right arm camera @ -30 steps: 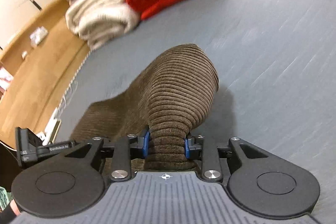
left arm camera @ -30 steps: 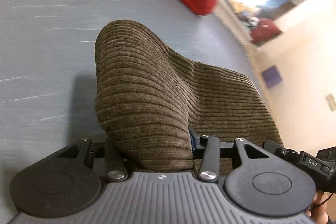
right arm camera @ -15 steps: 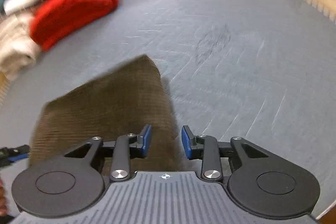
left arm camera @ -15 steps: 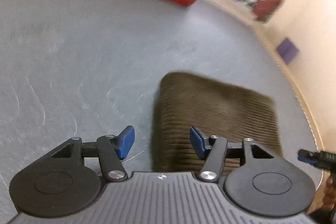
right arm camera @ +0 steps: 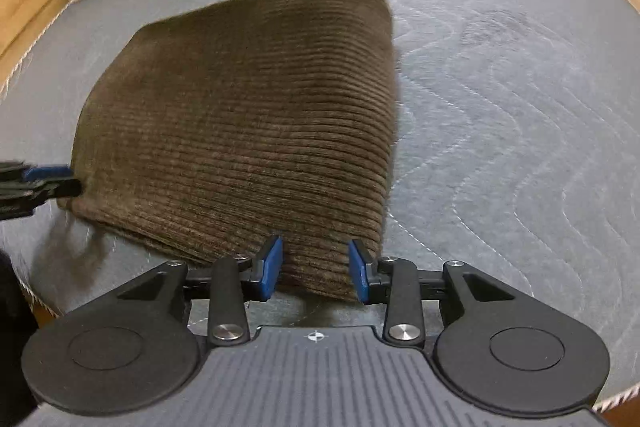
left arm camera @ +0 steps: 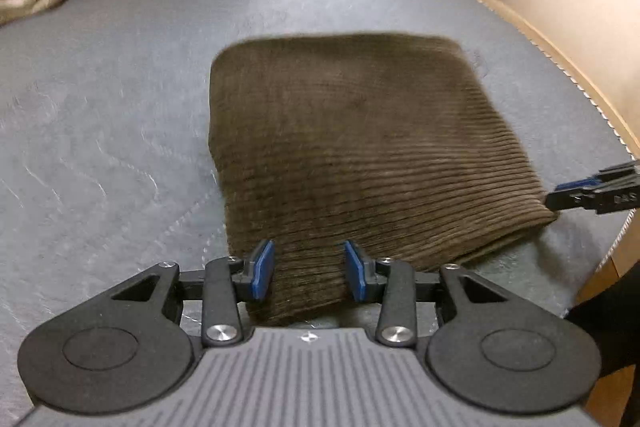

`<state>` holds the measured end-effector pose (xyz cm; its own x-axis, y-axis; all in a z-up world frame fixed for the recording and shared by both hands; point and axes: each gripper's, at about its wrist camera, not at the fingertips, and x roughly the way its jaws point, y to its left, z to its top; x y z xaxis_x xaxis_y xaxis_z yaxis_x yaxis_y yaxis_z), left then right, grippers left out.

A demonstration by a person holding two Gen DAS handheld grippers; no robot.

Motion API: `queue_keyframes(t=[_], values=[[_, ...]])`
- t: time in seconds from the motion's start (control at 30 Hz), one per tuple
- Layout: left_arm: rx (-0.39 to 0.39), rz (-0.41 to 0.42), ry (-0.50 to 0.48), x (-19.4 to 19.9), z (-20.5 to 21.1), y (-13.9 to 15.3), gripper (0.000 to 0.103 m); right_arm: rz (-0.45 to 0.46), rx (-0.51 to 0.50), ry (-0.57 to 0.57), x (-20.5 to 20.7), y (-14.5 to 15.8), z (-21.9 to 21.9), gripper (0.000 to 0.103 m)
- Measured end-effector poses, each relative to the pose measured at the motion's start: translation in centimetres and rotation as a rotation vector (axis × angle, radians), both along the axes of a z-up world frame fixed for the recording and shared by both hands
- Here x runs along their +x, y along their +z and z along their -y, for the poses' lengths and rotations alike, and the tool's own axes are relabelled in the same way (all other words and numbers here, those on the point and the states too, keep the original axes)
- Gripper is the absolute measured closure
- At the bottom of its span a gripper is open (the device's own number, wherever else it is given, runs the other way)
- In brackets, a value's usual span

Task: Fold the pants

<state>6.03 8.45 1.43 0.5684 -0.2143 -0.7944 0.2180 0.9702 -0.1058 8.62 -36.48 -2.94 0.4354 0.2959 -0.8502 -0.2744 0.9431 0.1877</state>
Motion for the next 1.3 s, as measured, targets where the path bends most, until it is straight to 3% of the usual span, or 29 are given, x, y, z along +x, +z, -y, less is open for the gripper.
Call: queue_keyframes(t=[0.1, 0.17, 0.2, 0.23, 0.33, 0.43, 0.47, 0.5, 0.6, 0.67, 0.7, 0.83, 1.3], values=[[0.037, 0.04, -0.008, -0.9, -0.3, 2.4, 0.05, -0.005, -0.052, 0.028, -1.2, -0.2, -0.8, 0.063], [0.029, 0.068, 0.002, -0.6, -0.2, 4.8, 0.039, -0.016, -0.127, 0.045, -1.8, -1.0, -1.5, 0.06], [0.028, 0.099, 0.013, -1.5, -0.2, 5.9, 0.026, -0.003, -0.14, 0.044, -2.0, -0.8, -1.7, 0.06], [0.034, 0.143, 0.029, -2.6, -0.7, 7.3, 0.016, 0.026, -0.152, 0.038, -2.3, -0.2, -2.0, 0.06], [0.058, 0.261, 0.084, -5.1, 0.0, 10.6, 0.007, 0.161, -0.147, 0.017, -4.1, 2.4, -2.7, 0.058], [0.023, 0.259, 0.138, -6.8, 1.0, 11.8, 0.006, 0.257, -0.076, -0.072, -6.4, 5.1, -2.6, 0.033], [0.005, 0.24, 0.164, -7.1, 1.4, 11.7, 0.003, 0.276, -0.05, -0.107, -7.5, 5.9, -2.6, 0.021], [-0.013, 0.218, 0.197, -7.3, 1.7, 11.4, 0.0, 0.284, -0.033, -0.132, -8.2, 6.5, -2.5, 0.015], [-0.055, 0.114, 0.22, -7.9, 3.1, 8.4, 0.0, 0.287, 0.007, -0.195, -10.9, 7.4, -2.7, 0.013], [-0.005, 0.016, 0.177, -7.1, 4.3, 5.8, 0.0, 0.264, 0.015, -0.218, -11.9, 6.8, -2.8, 0.012], [0.017, 0.006, 0.163, -6.8, 4.5, 5.0, 0.0, 0.248, 0.005, -0.232, -11.9, 6.5, -3.2, 0.012], [0.091, 0.054, 0.17, -5.0, 4.0, 3.0, 0.0, 0.193, -0.07, -0.26, -10.5, 5.3, -4.7, 0.012], [0.038, 0.058, 0.229, -2.5, 2.1, 1.5, 0.0, 0.127, -0.136, -0.22, -7.9, 2.2, -7.0, 0.012]])
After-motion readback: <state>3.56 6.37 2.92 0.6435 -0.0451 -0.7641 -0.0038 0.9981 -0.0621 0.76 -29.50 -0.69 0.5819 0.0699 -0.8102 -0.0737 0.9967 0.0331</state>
